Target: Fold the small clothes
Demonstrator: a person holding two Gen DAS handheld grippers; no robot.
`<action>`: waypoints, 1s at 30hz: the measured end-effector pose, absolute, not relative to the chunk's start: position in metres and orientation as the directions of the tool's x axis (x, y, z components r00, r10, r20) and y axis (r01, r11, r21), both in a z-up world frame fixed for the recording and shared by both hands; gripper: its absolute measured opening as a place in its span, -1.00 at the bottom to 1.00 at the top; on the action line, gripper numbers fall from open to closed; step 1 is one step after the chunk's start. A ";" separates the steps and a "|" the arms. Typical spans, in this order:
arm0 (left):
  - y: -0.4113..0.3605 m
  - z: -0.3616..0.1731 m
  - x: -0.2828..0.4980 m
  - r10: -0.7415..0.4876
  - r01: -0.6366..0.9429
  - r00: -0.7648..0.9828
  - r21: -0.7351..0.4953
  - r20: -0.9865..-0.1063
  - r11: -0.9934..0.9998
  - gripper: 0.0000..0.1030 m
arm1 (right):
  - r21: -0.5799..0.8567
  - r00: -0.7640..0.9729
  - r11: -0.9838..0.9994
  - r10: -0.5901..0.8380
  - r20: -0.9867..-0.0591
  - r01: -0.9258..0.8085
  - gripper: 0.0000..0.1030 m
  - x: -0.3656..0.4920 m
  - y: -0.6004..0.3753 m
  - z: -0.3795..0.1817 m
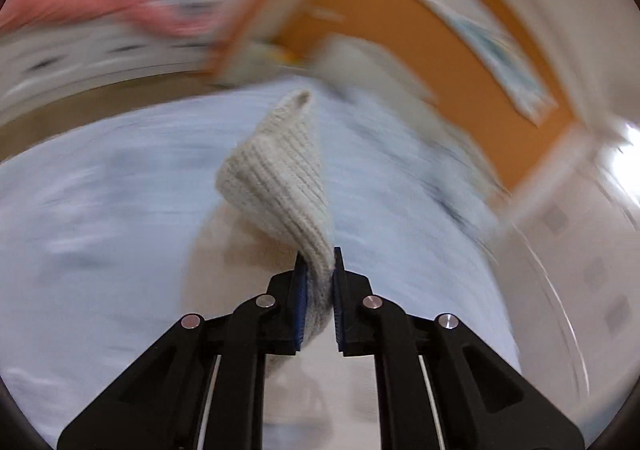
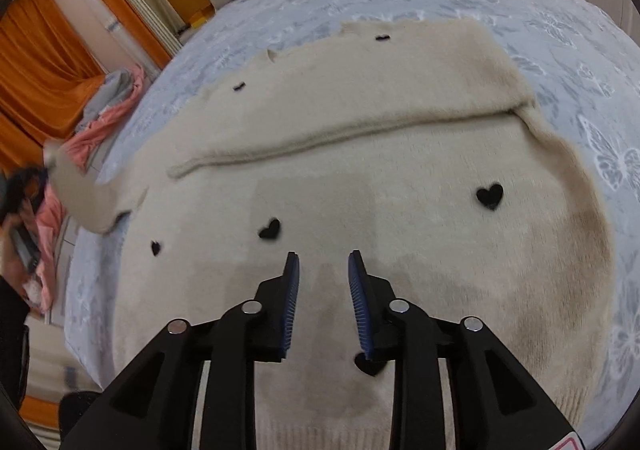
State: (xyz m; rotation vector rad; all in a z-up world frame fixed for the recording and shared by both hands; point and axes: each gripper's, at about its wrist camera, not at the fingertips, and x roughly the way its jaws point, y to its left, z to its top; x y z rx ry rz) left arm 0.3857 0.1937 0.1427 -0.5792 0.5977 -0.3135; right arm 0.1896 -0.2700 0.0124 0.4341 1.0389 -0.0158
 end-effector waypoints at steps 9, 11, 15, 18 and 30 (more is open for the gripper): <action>-0.086 0.057 0.345 -0.723 0.256 0.404 -0.689 -0.561 0.678 -0.10 | 0.380 0.565 0.880 0.166 -0.808 0.286 -0.24 0.176 -0.316 0.021; -0.089 0.022 0.331 -0.723 0.153 0.378 -0.731 -0.579 0.665 -0.07 | 0.366 0.557 0.883 0.153 -0.816 0.295 -0.22 0.175 -0.330 0.021; -0.039 0.000 0.325 -0.671 0.006 0.461 -0.754 -0.580 0.656 0.28 | 0.379 0.579 0.885 0.164 -0.799 0.271 0.01 0.189 -0.353 0.028; 0.016 -0.003 0.335 -0.564 -0.140 0.559 -0.739 -0.608 0.659 0.32 | 0.433 0.592 0.866 0.217 -0.776 0.251 0.13 0.220 -0.361 0.025; 0.104 -0.013 0.371 -0.515 -0.309 0.657 -0.819 -0.551 0.483 -0.67 | 0.522 0.521 0.826 0.355 -0.776 0.215 -0.85 0.326 -0.324 -0.003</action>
